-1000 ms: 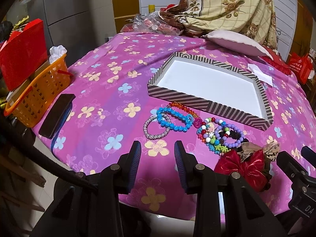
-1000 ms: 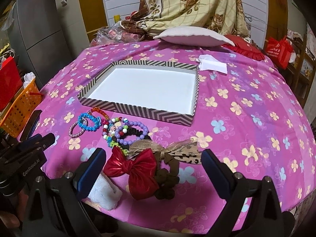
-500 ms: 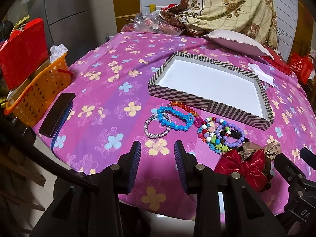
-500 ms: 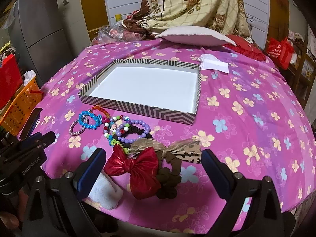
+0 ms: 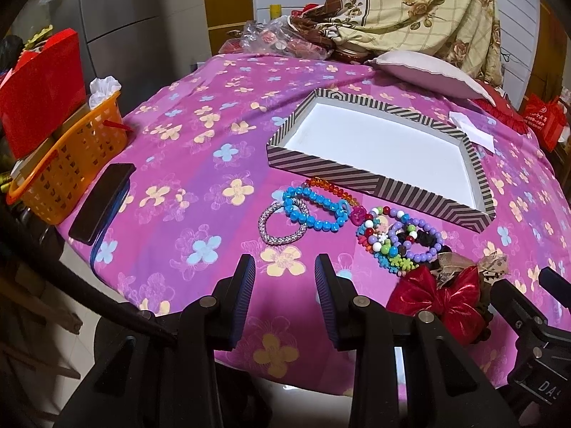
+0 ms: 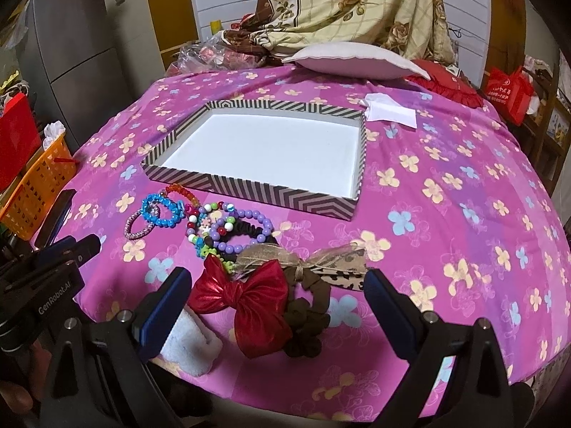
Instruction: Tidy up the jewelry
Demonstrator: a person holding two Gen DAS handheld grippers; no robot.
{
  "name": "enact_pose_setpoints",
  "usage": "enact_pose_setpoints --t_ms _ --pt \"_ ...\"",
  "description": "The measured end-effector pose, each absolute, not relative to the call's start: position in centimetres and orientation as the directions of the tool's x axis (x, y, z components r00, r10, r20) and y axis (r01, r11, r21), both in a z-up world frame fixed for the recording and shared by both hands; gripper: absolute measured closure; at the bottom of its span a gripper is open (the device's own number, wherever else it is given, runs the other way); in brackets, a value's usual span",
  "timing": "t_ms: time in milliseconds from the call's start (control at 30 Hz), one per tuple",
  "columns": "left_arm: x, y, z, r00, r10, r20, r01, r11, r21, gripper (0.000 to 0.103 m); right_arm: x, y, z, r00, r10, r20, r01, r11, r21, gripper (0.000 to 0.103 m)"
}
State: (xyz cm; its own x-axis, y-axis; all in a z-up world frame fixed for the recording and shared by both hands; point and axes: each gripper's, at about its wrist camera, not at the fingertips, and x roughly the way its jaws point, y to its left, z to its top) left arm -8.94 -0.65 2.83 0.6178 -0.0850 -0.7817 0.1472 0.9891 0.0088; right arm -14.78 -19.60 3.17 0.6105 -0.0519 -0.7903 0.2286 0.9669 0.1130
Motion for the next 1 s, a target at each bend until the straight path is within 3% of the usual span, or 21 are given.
enact_pose_setpoints --t_ms 67,200,1000 --pt "-9.0 -0.7 2.7 0.616 -0.083 -0.783 0.147 0.989 0.011 0.058 -14.6 -19.5 2.8 0.589 -0.116 -0.8 0.232 0.972 0.029 0.004" --pt "-9.0 -0.8 2.5 0.61 -0.083 -0.788 0.147 0.989 0.01 0.058 -14.6 -19.5 2.7 0.578 -0.13 -0.806 0.23 0.973 0.008 0.004" --pt "-8.8 -0.6 1.6 0.585 -0.079 -0.807 0.14 0.99 0.005 0.058 -14.8 -18.4 2.4 0.62 -0.043 -0.783 0.156 0.985 0.07 0.004"
